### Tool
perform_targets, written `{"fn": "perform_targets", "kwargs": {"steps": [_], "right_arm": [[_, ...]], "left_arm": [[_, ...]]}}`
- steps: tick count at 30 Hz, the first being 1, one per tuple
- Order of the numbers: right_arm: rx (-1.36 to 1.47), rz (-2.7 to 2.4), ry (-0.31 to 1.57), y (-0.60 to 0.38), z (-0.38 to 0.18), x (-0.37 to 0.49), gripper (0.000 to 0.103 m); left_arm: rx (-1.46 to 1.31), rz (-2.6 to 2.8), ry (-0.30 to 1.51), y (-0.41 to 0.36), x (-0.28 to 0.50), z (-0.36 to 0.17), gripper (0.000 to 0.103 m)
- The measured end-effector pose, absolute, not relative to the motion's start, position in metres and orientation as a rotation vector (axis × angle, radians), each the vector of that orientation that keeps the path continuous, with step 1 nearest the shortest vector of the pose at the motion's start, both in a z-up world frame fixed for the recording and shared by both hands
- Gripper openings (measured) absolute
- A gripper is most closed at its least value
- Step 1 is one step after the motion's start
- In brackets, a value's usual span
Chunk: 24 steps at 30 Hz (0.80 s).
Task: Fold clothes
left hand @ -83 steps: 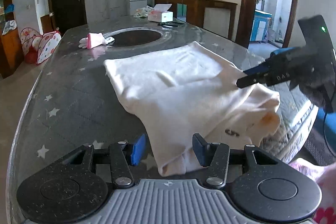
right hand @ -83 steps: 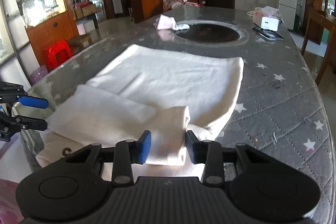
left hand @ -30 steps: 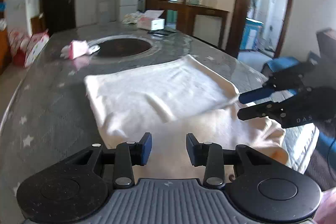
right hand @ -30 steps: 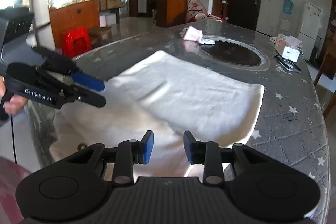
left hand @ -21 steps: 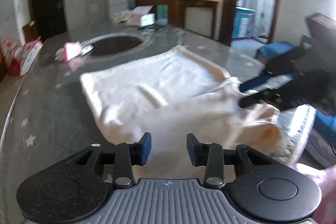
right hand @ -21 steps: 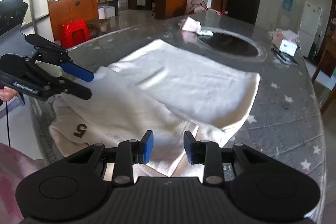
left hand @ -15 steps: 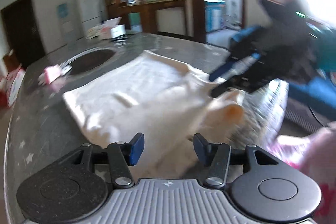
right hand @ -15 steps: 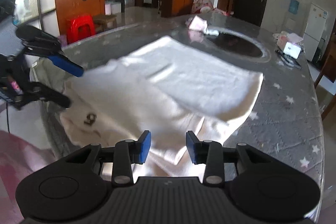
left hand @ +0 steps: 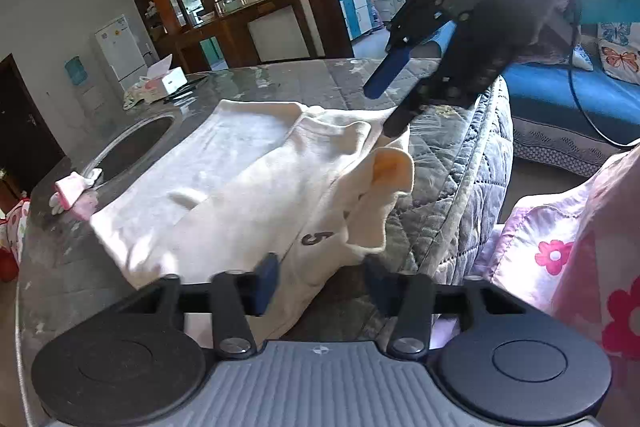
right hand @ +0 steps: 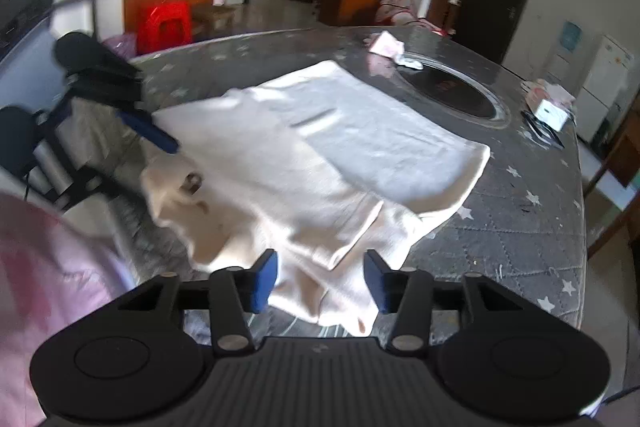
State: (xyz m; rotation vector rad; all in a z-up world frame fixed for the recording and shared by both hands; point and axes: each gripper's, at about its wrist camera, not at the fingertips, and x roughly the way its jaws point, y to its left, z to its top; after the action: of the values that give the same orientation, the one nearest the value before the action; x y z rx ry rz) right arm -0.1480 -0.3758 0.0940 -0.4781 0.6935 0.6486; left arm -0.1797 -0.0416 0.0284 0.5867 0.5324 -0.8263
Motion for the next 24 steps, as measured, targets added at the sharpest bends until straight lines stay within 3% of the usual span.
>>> {"fn": "perform_targets", "kwargs": {"steps": [1,3,10,16,19,21,24], "right_arm": [[-0.496,0.657,0.692,-0.375,0.094,-0.152,0.052],[-0.527,0.677,0.69,-0.374,0.094,-0.158,0.053],[-0.643,0.74,0.623,-0.362,0.084,-0.176,0.063],[-0.605,0.743,0.59,-0.352,0.07,-0.157,0.06],[-0.558,0.755,0.603,-0.349,0.067,-0.14,0.05],[-0.519,0.771,0.639,-0.349,0.067,-0.131,0.027],[-0.452,0.786,0.678,-0.352,0.073,-0.12,0.016]], "left_arm": [[0.586,-0.827,0.532,-0.043,-0.179,0.027,0.031],[0.57,-0.82,0.528,-0.043,-0.176,0.029,0.013],[0.411,-0.784,0.515,-0.033,-0.147,0.055,0.01],[0.346,-0.791,0.527,-0.032,-0.127,0.064,0.01],[0.349,-0.801,0.54,-0.034,-0.128,0.061,0.011],[0.359,-0.798,0.541,-0.033,-0.133,0.058,0.015],[0.372,-0.79,0.54,-0.028,-0.143,0.053,0.021]]}}
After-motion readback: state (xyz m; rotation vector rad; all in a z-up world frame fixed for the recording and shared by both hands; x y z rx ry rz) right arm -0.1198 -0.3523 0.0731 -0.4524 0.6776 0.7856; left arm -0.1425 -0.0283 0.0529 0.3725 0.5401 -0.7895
